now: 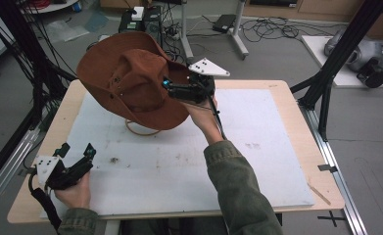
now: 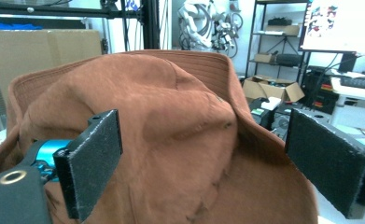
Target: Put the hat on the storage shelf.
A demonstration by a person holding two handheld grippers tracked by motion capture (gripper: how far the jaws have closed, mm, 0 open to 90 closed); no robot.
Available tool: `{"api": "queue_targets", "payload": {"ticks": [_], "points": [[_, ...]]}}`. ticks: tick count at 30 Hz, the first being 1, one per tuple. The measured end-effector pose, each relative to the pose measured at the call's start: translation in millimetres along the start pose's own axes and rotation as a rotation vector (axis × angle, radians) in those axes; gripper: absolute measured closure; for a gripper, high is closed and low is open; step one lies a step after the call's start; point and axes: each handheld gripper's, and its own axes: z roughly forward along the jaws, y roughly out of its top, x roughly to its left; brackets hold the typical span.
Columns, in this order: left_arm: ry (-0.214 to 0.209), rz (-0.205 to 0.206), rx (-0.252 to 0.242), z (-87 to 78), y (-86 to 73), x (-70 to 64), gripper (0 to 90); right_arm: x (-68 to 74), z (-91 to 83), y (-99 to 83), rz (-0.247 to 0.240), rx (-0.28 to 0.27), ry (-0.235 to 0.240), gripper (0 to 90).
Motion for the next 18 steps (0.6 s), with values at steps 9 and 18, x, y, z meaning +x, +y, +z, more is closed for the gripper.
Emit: {"api": "queue_targets", "payload": {"ticks": [9,18], "points": [[-0.004,0.003,0.006,0.6,-0.8,-1.4,18.7,-8.5,-25.1,-13.6,-0.009,0.001,-0.008,10.6],[-0.003,0.007,0.009,0.2,-0.9,-1.3,18.7,-18.2,-50.7,-30.5,-0.021,0.013,-0.039,10.6]]}}
